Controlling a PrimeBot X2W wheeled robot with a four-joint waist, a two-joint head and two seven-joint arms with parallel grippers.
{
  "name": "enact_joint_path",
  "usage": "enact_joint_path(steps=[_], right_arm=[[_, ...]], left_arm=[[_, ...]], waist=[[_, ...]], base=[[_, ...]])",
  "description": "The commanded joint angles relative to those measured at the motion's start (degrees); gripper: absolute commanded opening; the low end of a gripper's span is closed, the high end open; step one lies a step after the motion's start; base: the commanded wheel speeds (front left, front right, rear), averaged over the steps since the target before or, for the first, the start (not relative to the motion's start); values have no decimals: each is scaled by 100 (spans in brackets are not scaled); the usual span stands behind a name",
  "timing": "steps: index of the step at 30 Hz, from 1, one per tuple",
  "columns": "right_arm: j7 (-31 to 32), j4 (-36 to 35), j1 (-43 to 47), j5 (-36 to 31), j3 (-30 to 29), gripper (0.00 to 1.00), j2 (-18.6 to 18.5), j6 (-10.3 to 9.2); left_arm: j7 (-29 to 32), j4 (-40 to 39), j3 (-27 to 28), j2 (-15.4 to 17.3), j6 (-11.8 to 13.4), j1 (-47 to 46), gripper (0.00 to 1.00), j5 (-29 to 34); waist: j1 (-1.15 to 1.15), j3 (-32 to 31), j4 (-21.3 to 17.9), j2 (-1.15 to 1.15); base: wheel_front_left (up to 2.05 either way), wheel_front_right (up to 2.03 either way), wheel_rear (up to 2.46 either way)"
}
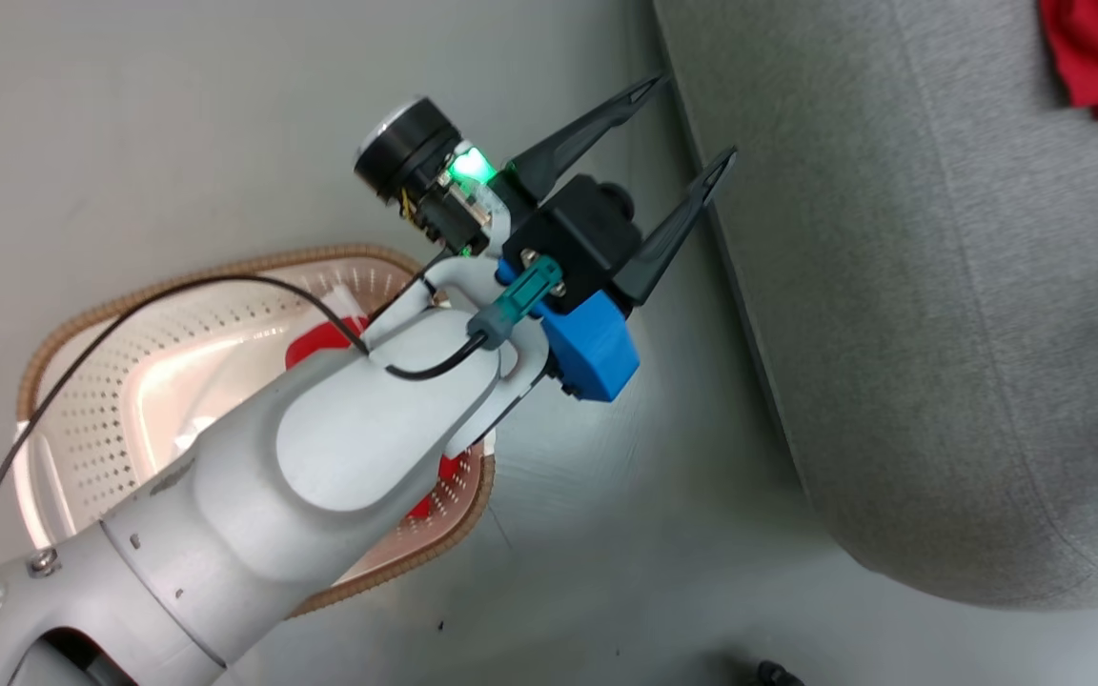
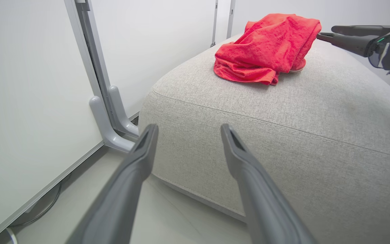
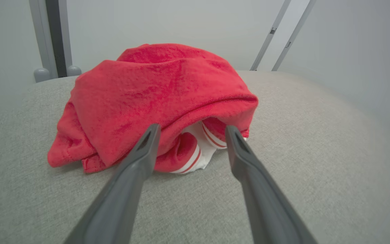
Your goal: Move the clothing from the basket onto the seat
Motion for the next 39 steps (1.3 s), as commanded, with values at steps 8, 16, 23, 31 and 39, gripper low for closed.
enact_joint_path(steps=[8,16,23,31,39], right_arm=[[-2,-1262,979,-189,342,100,380,-6],[-2,-1914,1330,-82,1295,100,343,-6],[-2,-2157,1653,-26,2092,100,403,-6],[-2,-2082,2060,116,2746,100,546,-6],[-2,-1998,2677,181,2770,100,698,-6]], left_arm=[[-383,172,393,127,186,678,100,-345],[-451,-83,1180,282,437,1469,100,-367],[-453,-564,2256,418,530,2519,100,-102],[-451,-1005,3564,366,384,3782,100,321],[-451,-1137,4445,76,-64,4876,100,775]], waist=[[0,-1045,71,0],[0,-1784,473,0],[0,-2374,905,0],[0,-2856,1278,0],[0,-3261,1552,0]], base=[[0,0,0],[0,0,0],[0,0,0],[0,0,0],[0,0,0]])
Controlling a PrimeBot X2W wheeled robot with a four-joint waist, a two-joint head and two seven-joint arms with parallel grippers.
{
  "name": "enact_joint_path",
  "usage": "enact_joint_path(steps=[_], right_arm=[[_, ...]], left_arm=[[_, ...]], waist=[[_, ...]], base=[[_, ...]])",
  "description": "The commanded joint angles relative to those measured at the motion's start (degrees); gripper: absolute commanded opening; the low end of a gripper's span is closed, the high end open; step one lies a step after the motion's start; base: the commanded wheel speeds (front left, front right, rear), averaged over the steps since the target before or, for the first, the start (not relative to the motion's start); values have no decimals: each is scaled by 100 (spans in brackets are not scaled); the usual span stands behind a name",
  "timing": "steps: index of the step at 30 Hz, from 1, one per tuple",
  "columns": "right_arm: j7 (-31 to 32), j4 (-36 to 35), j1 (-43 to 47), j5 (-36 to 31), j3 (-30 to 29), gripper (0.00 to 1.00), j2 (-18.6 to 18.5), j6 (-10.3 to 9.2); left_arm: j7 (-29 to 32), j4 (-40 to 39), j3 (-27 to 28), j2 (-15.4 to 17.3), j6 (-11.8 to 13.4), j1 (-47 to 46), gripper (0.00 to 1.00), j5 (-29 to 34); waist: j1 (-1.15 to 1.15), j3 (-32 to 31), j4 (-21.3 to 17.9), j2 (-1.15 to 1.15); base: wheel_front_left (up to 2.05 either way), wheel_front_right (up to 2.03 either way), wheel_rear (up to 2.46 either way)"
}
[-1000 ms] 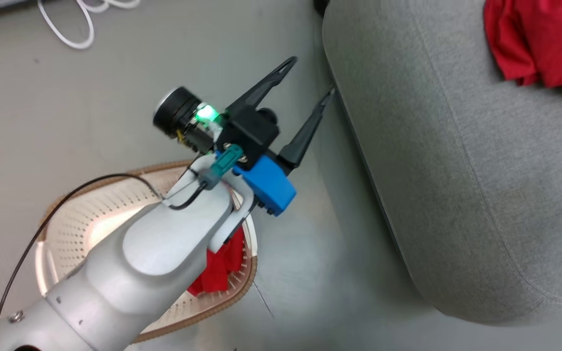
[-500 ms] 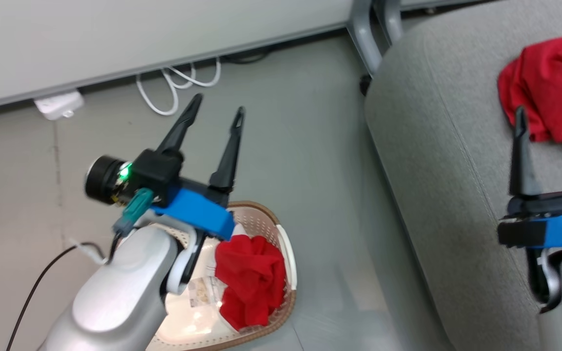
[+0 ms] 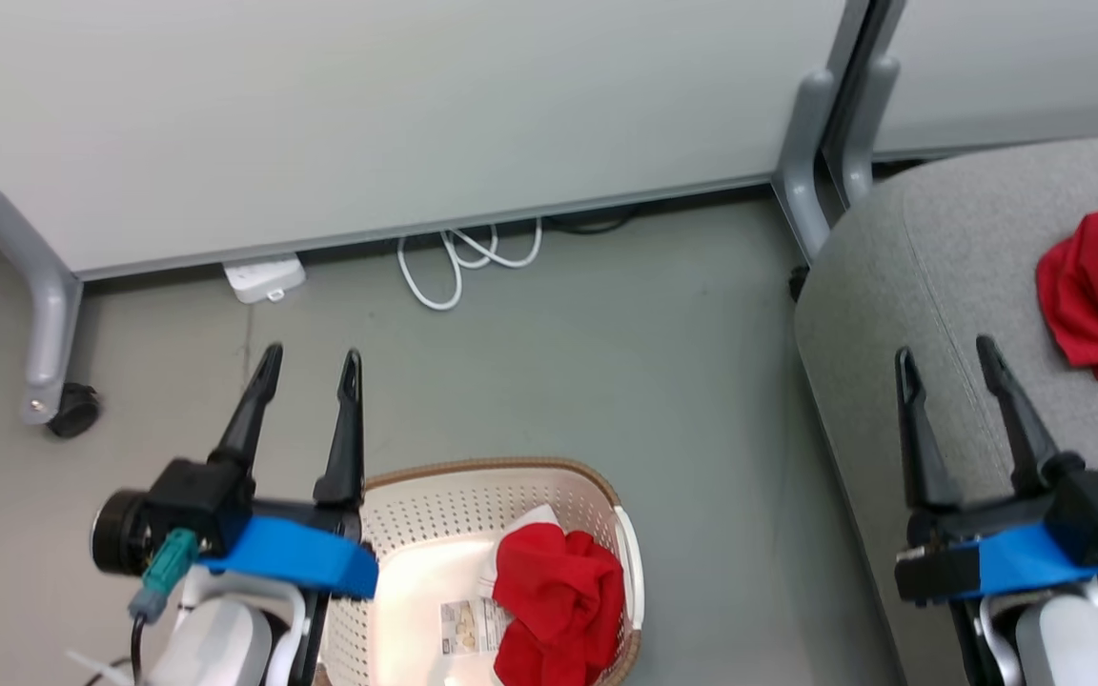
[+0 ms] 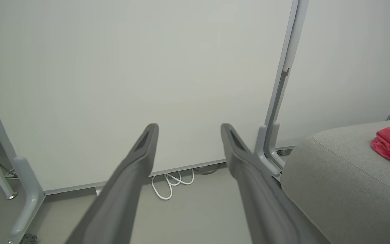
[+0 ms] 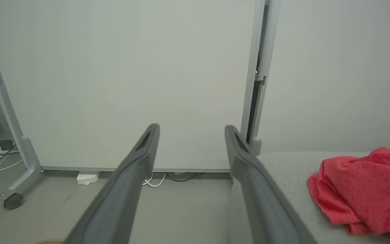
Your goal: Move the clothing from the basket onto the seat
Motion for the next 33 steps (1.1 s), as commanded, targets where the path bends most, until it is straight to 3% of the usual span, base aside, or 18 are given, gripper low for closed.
enact_joint_path(steps=[1,18,33], right_arm=[[-1,40,250,-10,-24,100,52,-6],[-1,99,1134,-51,-163,100,295,-6],[-1,137,1300,-52,-144,100,343,-6]], left_arm=[[-18,-20,188,-75,-130,269,100,129],[-19,254,1034,-655,-865,1246,100,824],[-19,391,1410,-870,-1128,1392,100,1156]], waist=[[1,-203,144,0],[1,-630,266,0],[1,-780,326,0]], base=[[0,0,0],[0,0,0],[0,0,0]])
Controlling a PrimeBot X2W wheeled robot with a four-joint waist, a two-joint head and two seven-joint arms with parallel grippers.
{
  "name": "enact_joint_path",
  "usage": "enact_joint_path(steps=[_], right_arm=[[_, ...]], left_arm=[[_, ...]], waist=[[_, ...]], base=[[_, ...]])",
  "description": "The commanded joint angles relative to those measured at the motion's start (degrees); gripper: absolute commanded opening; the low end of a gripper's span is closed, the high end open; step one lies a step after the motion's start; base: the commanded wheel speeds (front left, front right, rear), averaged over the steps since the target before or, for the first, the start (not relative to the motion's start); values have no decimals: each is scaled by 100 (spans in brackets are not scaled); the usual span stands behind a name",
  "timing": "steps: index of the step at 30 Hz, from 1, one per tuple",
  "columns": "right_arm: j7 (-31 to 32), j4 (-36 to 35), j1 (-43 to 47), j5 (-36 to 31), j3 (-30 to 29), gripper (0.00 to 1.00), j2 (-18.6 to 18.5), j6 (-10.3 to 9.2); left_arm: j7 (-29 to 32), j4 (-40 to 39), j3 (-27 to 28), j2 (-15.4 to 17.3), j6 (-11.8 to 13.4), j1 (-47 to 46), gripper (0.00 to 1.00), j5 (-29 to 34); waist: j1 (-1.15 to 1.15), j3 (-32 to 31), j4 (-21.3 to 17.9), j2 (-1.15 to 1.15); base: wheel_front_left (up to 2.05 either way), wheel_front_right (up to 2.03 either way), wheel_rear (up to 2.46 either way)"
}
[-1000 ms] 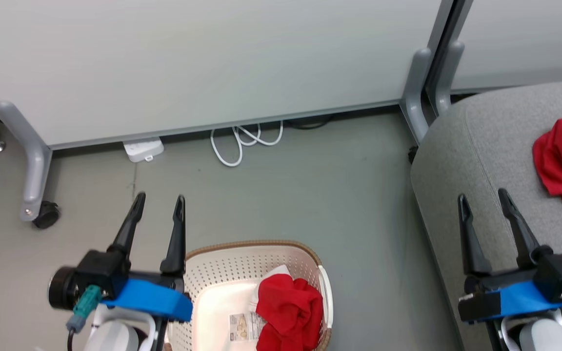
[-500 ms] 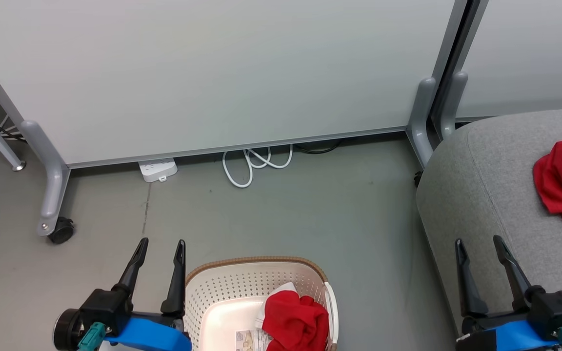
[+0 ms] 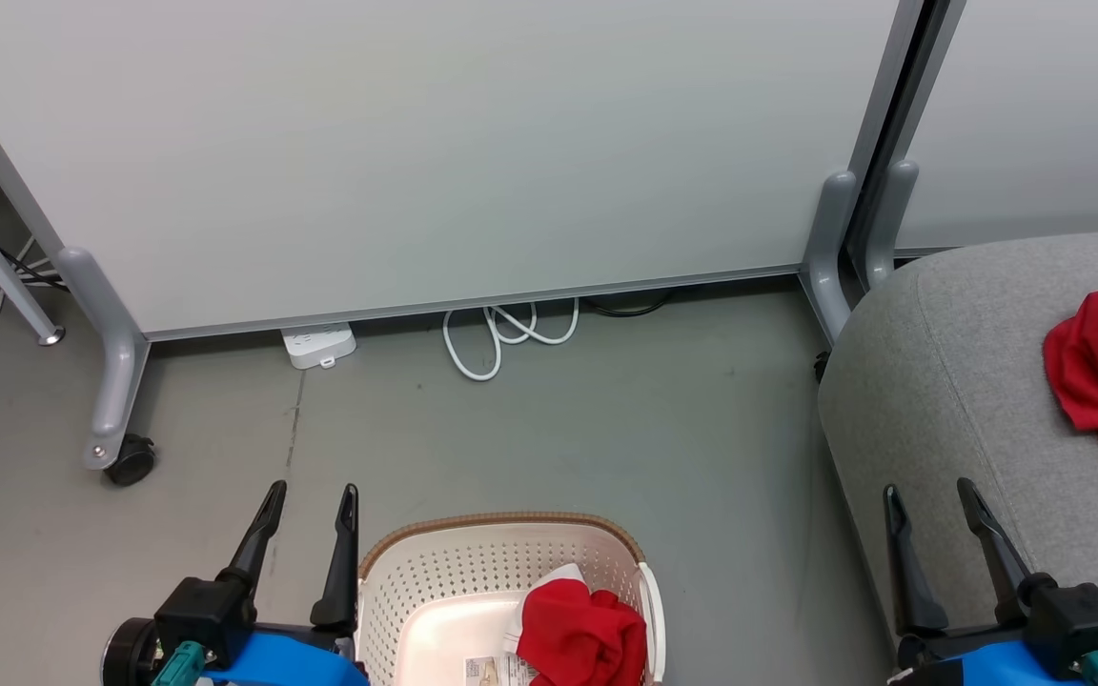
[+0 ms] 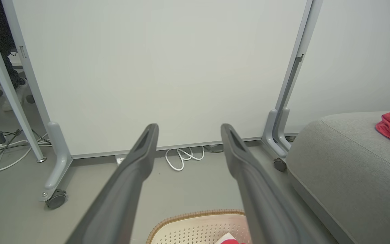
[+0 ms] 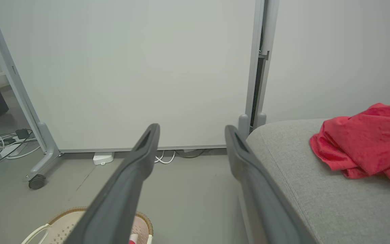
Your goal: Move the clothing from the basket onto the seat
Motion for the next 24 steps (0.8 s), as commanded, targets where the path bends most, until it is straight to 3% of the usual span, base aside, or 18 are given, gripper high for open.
enact_joint_path(steps=[1,11,16,24], right_arm=[[-1,9,59,-5,11,100,20,-6],[-1,-33,-216,31,-21,100,-61,-6],[-1,-75,-466,29,-17,100,-104,-6],[-1,-180,-1122,43,51,100,-62,-6]], left_arm=[[-19,19,37,-1,-25,53,100,57],[-19,338,-465,-35,-260,-700,100,353],[-19,832,-1135,27,-324,-1413,100,478],[-19,1879,-2709,351,-330,-2526,100,199]], waist=[[1,0,-3,0],[1,236,-103,0],[1,526,-287,0],[1,1264,-673,0]], base=[[0,0,0],[0,0,0],[0,0,0],[0,0,0]])
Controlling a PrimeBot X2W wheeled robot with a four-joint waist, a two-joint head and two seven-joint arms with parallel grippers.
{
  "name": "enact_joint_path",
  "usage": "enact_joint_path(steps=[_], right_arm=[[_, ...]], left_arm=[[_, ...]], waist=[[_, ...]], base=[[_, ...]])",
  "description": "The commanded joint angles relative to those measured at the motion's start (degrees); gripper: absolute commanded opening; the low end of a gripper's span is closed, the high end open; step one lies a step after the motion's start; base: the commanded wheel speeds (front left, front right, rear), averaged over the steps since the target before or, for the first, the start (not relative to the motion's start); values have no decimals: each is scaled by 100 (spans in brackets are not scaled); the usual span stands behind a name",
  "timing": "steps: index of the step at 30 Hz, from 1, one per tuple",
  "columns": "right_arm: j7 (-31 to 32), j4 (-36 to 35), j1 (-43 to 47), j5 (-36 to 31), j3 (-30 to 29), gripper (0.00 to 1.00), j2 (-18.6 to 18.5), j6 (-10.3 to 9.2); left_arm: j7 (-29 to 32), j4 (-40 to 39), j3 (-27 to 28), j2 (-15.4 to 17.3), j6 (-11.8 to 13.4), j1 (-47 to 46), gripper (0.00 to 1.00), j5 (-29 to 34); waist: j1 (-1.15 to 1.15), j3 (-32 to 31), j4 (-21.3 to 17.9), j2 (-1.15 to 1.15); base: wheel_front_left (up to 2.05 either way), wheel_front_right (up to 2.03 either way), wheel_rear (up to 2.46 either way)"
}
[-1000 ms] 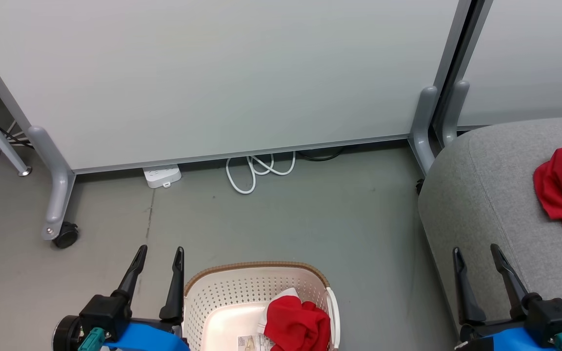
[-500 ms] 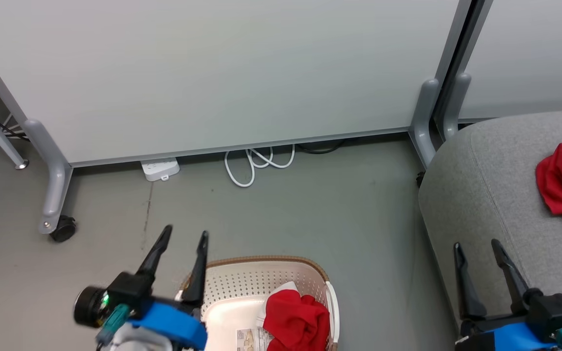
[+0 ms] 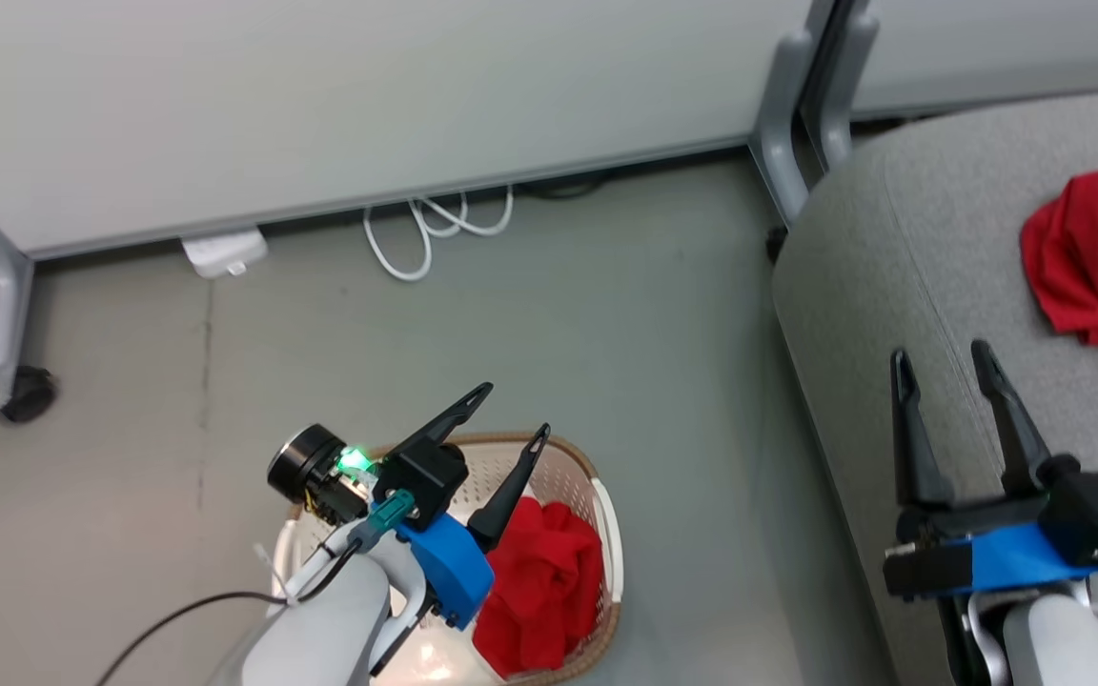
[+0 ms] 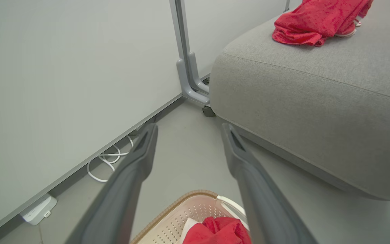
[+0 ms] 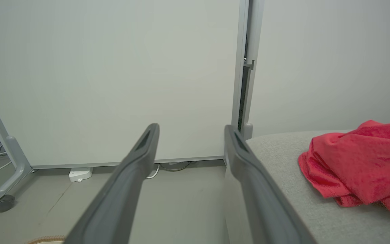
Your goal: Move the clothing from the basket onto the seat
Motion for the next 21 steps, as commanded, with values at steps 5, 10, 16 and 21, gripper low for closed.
enact_joint_path(steps=[5,10,16,21], right_arm=[[-1,-102,-580,27,94,100,-39,-6],[-1,-157,-1000,47,198,100,-48,-6],[-1,-220,-1355,48,300,100,-29,-6],[0,-267,-1586,90,344,100,-16,-6]], left_arm=[[-19,742,-967,205,-11,-718,100,-251],[-19,1362,-1784,331,-11,-1265,100,-508],[-18,2040,-2829,395,-7,-1787,100,-821],[15,2449,-3598,450,-6,-2174,100,-1120]], waist=[[-1,840,-434,0],[-1,1377,-649,0],[-1,1937,-850,0],[-1,2397,-991,0]], base=[[0,0,0],[0,0,0],[0,0,0],[0,0,0]])
